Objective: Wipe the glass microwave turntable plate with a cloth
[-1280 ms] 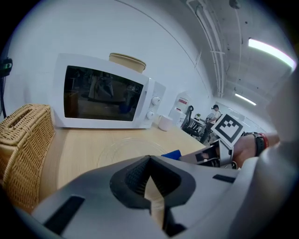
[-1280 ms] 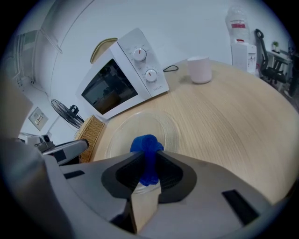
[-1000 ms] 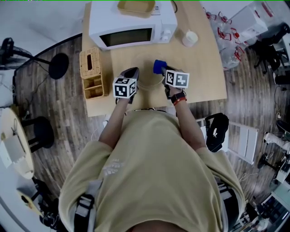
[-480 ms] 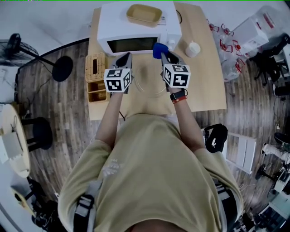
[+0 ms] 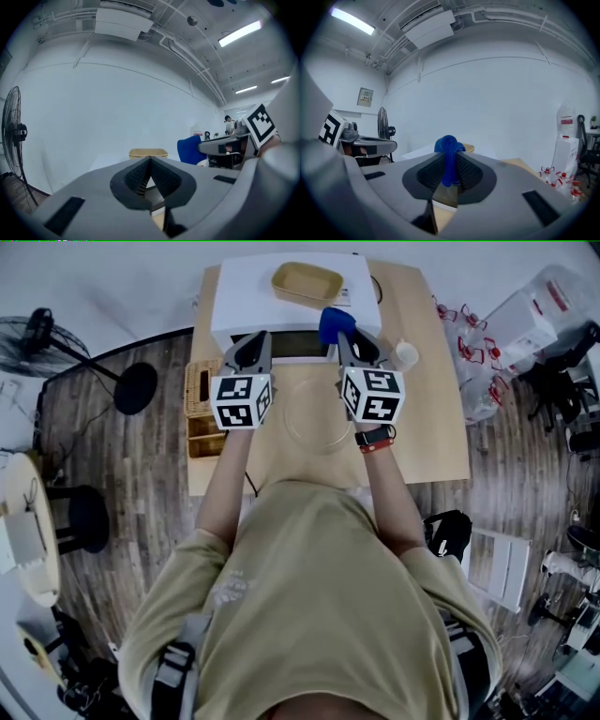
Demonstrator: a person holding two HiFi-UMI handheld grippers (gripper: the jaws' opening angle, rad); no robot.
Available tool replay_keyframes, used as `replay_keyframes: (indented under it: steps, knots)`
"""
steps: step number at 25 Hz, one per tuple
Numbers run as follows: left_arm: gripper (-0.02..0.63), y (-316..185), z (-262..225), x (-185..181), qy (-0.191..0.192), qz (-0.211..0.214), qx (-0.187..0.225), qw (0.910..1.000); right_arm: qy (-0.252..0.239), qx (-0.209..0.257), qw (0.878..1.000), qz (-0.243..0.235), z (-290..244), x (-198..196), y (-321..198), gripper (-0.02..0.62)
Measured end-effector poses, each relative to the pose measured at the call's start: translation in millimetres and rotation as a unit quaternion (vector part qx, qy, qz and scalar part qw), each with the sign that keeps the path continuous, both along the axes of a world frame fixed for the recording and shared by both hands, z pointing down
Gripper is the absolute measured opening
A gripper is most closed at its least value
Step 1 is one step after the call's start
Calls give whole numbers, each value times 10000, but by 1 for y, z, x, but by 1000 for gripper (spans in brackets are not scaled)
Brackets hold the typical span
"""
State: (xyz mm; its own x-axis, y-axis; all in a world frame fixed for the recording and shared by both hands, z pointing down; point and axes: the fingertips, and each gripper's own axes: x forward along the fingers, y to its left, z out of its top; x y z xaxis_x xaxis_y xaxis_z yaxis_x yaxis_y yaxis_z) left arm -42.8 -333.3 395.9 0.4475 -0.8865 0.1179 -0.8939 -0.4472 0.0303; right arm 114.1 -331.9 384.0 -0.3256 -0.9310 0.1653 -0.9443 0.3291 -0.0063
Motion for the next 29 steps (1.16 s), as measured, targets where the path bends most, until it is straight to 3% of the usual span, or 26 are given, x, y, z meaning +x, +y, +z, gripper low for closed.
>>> replay_keyframes:
  steps: [11, 20, 29]
  knots:
    - [18, -11, -15, -7, 73, -144, 112, 9998, 64, 162, 9997, 144, -11, 10, -7, 80]
    - [18, -17, 0, -1, 86, -66, -71, 9999, -17, -185, 9997, 144, 8, 25, -7, 80]
    - [18, -23, 49, -4, -206, 121, -522, 9984, 454, -626, 9964, -361, 41, 33, -23, 80]
